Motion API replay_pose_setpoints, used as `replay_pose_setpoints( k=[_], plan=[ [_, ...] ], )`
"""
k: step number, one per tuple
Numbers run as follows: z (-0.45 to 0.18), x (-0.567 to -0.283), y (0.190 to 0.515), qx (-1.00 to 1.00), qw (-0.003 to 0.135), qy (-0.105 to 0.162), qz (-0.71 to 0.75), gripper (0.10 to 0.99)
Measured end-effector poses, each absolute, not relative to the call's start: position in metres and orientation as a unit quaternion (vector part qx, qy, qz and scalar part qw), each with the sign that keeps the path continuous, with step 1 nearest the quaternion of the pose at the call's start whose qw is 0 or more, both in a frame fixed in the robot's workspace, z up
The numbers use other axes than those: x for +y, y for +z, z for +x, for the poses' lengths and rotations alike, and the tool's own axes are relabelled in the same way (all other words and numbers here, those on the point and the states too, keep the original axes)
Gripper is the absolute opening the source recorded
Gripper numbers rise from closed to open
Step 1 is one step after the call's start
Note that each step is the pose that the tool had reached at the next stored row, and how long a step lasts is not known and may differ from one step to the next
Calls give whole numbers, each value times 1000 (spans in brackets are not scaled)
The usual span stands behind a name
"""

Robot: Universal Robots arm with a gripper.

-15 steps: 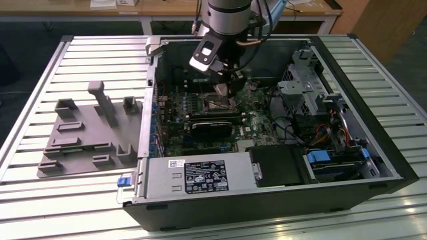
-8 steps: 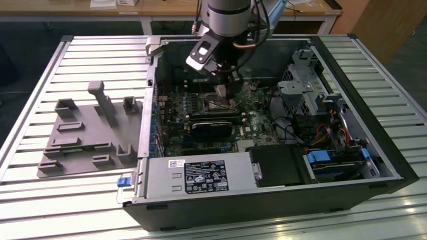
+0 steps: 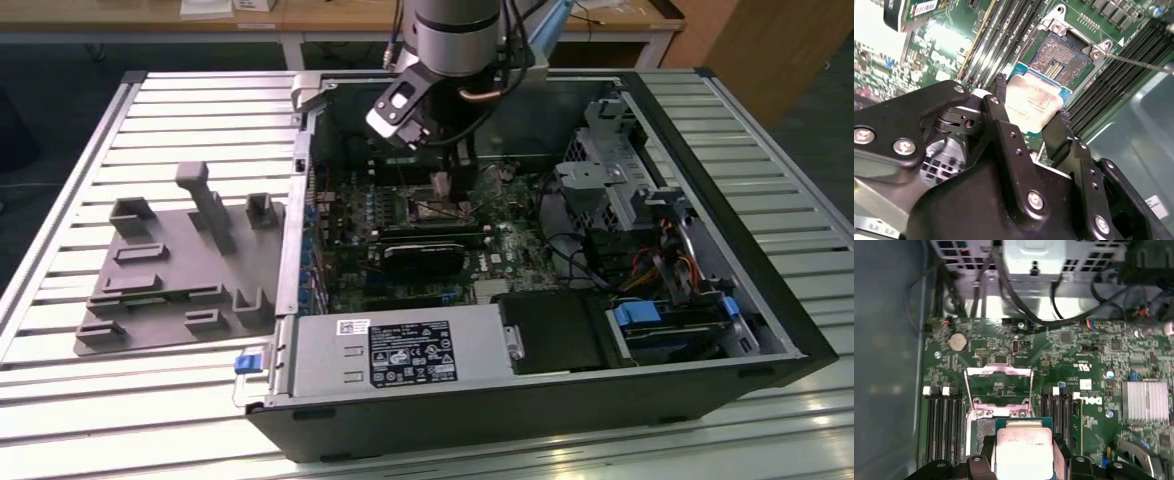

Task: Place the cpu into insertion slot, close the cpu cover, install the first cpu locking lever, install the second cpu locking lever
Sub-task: 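Place the cpu into insertion slot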

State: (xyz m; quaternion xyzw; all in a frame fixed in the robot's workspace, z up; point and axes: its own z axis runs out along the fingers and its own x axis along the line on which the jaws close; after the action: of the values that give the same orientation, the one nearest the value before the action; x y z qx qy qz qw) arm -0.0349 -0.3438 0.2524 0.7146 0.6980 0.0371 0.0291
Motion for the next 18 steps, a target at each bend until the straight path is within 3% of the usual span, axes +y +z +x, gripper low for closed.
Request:
replay_pose_setpoints(
  k=[18],
  plan=[
    [-40,-327,227,690,34,36,722,537]
  ],
)
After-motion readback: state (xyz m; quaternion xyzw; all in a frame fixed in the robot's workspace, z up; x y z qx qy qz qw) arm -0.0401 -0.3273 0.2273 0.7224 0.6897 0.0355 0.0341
